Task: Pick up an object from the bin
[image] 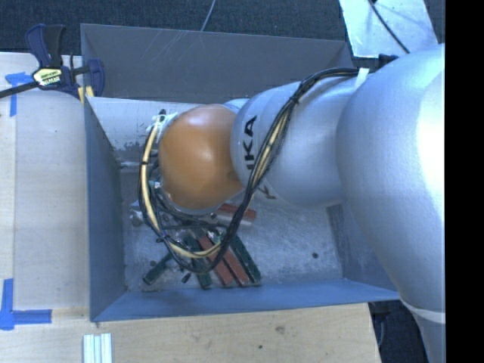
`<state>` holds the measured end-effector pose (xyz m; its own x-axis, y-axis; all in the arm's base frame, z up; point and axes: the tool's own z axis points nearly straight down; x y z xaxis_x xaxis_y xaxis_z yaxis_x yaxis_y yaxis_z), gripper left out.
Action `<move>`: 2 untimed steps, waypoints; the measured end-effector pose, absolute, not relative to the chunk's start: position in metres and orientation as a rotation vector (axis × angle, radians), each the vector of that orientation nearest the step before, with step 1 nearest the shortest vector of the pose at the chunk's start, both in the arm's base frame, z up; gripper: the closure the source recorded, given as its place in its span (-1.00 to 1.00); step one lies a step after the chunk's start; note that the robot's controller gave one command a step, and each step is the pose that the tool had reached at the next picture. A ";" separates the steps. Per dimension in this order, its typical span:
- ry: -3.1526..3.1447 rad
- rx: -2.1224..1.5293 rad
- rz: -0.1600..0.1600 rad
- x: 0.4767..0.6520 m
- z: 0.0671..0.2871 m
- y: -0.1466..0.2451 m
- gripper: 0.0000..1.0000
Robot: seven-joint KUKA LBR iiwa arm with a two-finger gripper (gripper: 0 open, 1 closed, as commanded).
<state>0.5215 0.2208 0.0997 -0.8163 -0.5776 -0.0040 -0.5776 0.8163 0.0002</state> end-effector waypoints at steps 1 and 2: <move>2.869 -1.281 0.000 0.525 0.076 0.217 -1.00; 2.853 -1.297 0.000 0.516 0.073 0.217 1.00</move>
Offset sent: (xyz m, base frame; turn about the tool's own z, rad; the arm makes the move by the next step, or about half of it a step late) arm -0.0092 -0.0043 -0.0297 -0.2411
